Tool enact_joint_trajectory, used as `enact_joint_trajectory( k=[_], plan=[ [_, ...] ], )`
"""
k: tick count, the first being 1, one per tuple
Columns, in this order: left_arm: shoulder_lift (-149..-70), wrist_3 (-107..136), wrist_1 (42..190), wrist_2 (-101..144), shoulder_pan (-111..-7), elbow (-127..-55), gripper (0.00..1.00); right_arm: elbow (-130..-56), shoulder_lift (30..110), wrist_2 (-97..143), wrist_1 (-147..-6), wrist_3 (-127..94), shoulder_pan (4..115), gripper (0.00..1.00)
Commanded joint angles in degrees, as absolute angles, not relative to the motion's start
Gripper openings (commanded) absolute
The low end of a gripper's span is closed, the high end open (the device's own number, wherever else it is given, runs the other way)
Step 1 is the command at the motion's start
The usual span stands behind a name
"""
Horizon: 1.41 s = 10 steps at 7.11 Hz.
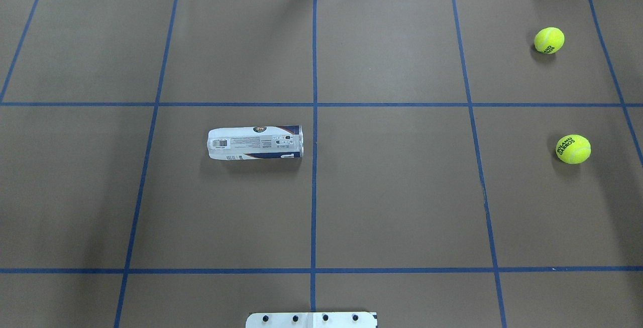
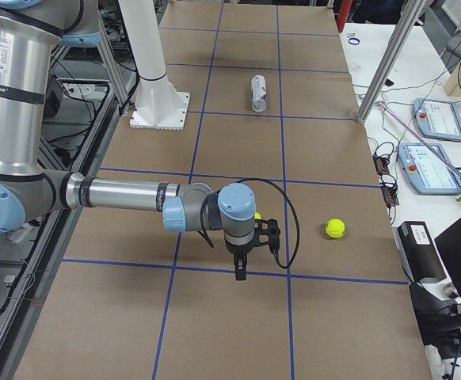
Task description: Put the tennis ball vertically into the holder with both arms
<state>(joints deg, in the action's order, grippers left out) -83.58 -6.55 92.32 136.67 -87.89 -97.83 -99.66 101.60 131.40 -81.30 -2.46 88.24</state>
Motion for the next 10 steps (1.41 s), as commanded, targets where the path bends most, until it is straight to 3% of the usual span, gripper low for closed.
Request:
enact_joint_trajectory(
  k=[1, 10],
  plan=[
    [-83.58, -6.42, 92.29, 136.76, -87.89, -98.0, 1.0, -99.67, 101.6, 131.4, -81.3, -2.46, 88.24, 0.99],
    [-84.72, -7.29, 104.82, 136.76, -87.89, -98.0, 1.0, -98.79, 98.52, 131.4, -76.11, -2.46, 88.24, 0.99]
  ],
)
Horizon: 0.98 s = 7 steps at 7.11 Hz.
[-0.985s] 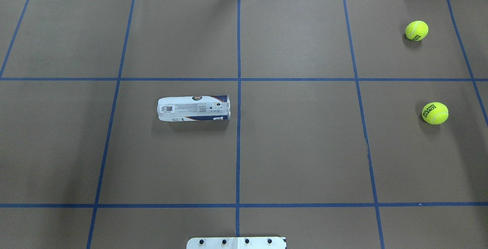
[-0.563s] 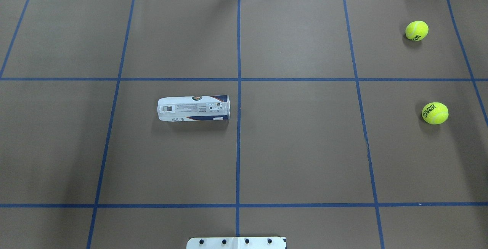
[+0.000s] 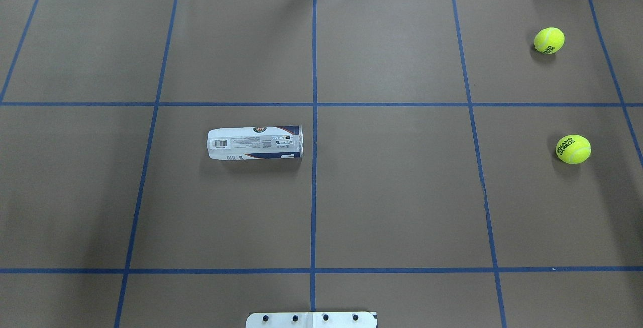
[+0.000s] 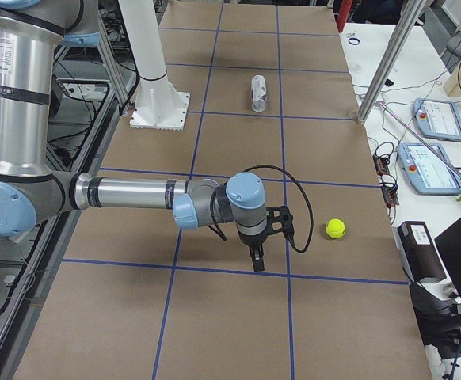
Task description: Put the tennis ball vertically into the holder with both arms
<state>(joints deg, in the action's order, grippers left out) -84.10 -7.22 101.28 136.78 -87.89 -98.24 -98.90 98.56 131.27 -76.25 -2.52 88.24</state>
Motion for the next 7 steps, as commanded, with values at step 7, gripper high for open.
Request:
enact_joint_trajectory(
  k=[7],
  plan=[
    [-96.32, -3.19, 118.26, 139.13, -84.57, -95.36, 1.0, -98.61, 98.96, 131.4, -76.11, -2.46, 88.33, 0.99]
  ],
)
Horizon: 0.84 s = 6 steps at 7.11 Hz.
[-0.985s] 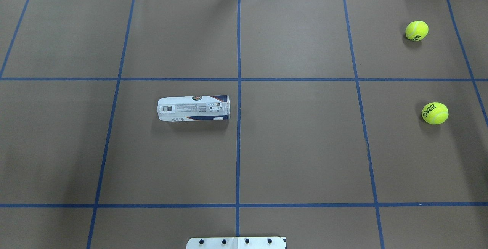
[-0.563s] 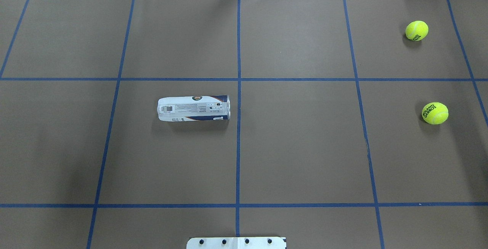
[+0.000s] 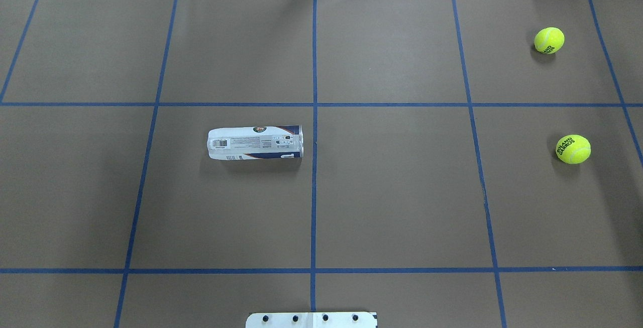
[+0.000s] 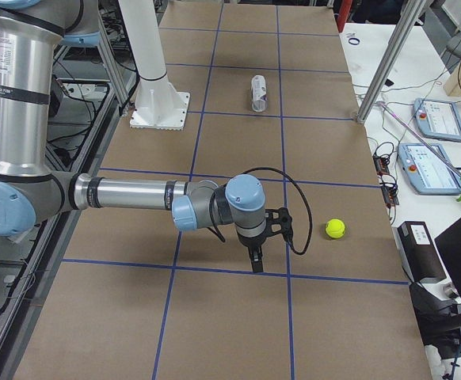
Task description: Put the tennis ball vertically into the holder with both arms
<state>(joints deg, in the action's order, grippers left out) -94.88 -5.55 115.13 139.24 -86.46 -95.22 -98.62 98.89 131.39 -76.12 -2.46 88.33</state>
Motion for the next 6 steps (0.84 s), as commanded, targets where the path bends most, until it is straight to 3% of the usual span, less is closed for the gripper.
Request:
enact_joint_trajectory(
  k=[1, 6],
  plan=[
    [-99.72, -3.6, 124.74, 138.7, -79.94, -95.27, 1.0, -98.61, 99.23, 131.48, -76.11, -2.37, 88.33, 0.99],
    [-116.0, -3.25, 128.94, 126.72, -61.83, -96.06, 1.0, -98.53, 99.4, 131.57, -75.85, -2.37, 88.33, 0.99]
  ],
)
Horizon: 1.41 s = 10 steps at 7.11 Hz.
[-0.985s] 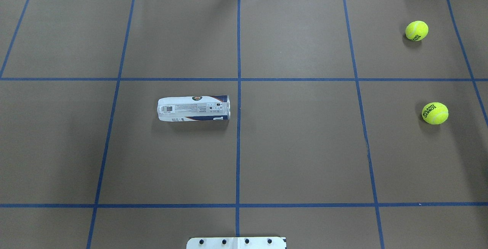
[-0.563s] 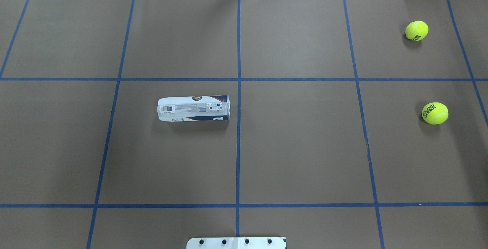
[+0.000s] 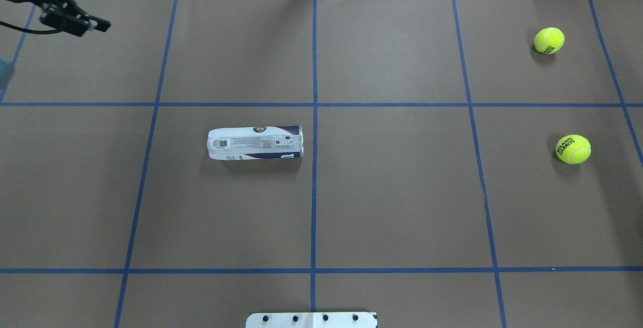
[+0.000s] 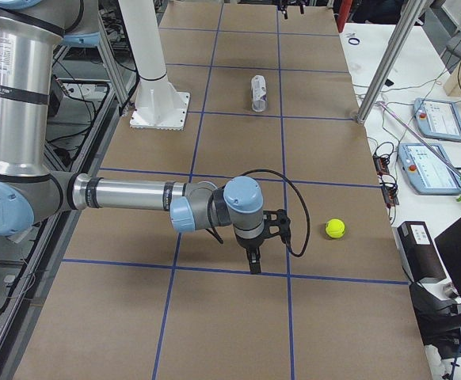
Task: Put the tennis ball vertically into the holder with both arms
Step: 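Move the left gripper over the clear tube lying on the table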
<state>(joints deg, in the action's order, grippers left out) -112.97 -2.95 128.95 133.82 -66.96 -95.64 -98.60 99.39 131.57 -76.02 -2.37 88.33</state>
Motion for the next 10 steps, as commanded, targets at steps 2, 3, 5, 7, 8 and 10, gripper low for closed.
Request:
enact_joint_trajectory(
  k=[2, 3, 5, 7, 8, 10],
  plan=[
    [-117.85, -3.6, 125.89, 120.6, -51.1, -96.06, 1.0, -98.53, 99.4, 131.57, -75.85, -2.46, 88.33, 0.99],
    [-120.99, -6.21, 119.94, 120.59, -49.15, -96.15, 1.0, -98.53, 99.4, 131.57, -75.85, -2.46, 88.33, 0.99],
    [-125.05, -13.41, 109.37, 117.8, -44.67, -96.15, 1.0, -98.53, 99.49, 131.57, -75.85, -2.46, 88.33, 0.99],
    [-129.61, -14.94, 101.12, 114.1, -40.37, -95.98, 1.0, -98.61, 99.84, 131.57, -75.85, -2.46, 88.33, 0.99],
    [-131.99, -14.94, 98.03, 110.08, -37.47, -95.54, 1.0, -98.61, 100.1, 131.66, -75.85, -2.46, 88.33, 0.99],
    [-134.81, -14.94, 97.21, 105.91, -35.25, -91.78, 1.0, -98.61, 100.2, 131.66, -75.85, -2.46, 88.33, 0.99]
  ],
)
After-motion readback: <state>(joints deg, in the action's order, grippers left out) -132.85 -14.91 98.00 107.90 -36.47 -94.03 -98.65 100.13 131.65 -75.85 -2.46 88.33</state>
